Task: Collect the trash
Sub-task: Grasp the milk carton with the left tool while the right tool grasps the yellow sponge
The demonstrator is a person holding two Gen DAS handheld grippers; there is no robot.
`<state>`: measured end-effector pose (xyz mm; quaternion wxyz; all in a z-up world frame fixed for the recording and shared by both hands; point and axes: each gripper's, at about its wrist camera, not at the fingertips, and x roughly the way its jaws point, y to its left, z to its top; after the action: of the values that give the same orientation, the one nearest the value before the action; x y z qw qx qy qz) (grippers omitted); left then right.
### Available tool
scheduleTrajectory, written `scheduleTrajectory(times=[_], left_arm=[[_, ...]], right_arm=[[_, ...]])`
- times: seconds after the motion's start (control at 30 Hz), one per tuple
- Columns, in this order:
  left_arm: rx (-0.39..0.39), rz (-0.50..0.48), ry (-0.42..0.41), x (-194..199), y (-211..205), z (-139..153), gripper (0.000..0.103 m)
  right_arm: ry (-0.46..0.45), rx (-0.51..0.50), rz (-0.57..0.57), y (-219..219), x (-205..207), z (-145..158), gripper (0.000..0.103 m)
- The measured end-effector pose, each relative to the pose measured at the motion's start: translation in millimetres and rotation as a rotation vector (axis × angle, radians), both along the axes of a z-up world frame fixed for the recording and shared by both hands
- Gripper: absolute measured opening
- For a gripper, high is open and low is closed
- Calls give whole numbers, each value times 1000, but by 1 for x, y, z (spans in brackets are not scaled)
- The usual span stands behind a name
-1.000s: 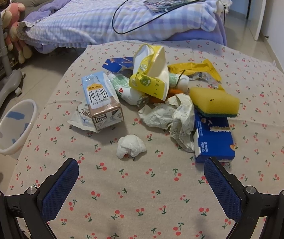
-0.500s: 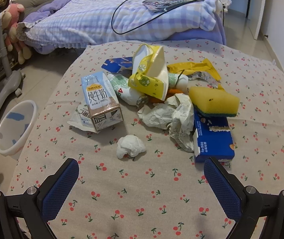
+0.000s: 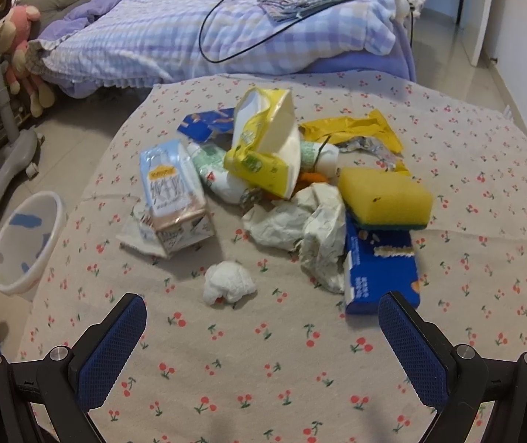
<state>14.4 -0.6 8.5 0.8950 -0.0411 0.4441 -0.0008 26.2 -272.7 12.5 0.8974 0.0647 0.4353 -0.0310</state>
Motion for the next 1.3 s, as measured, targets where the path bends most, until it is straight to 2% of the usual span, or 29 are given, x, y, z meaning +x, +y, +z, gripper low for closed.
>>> scheduleTrajectory(times=[0.1, 0.27, 0.37, 0.43, 0.5, 0.57, 0.67, 0.77, 0.83, 0.97, 1.17, 1.3], left_arm=[[-10, -16, 41, 20, -2, 3, 103], [-12, -107, 135, 69, -28, 8, 103], [-16, -151, 176, 97, -51, 3, 103], [-41, -145, 191, 110, -62, -2, 103], [-107, -147, 254, 127, -76, -14, 103], [-148, -161, 277, 140, -91, -21, 103], [-158, -177, 280, 155, -117, -29, 102], [-175, -190, 287, 165, -136, -36, 97], [-162, -195, 292, 171, -145, -41, 89], [-140, -191, 307, 181, -160, -51, 82], [-129, -226, 309, 182, -168, -58, 68], [-134, -230, 290, 181, -164, -57, 66]], right_arm=[[11, 10, -40, -24, 12, 8, 103], [44, -12, -129, -75, 40, 15, 103], [89, 80, -164, -107, 56, 11, 103], [127, 112, -188, -122, 66, 6, 103], [163, 123, -203, -131, 75, -1, 103], [201, 122, -214, -135, 81, -10, 103], [229, 118, -212, -139, 93, -20, 103], [252, 115, -204, -139, 103, -30, 103], [267, 126, -191, -136, 109, -36, 103], [278, 134, -170, -128, 118, -45, 103], [299, 133, -164, -125, 125, -54, 87], [297, 133, -163, -126, 123, -54, 63]])
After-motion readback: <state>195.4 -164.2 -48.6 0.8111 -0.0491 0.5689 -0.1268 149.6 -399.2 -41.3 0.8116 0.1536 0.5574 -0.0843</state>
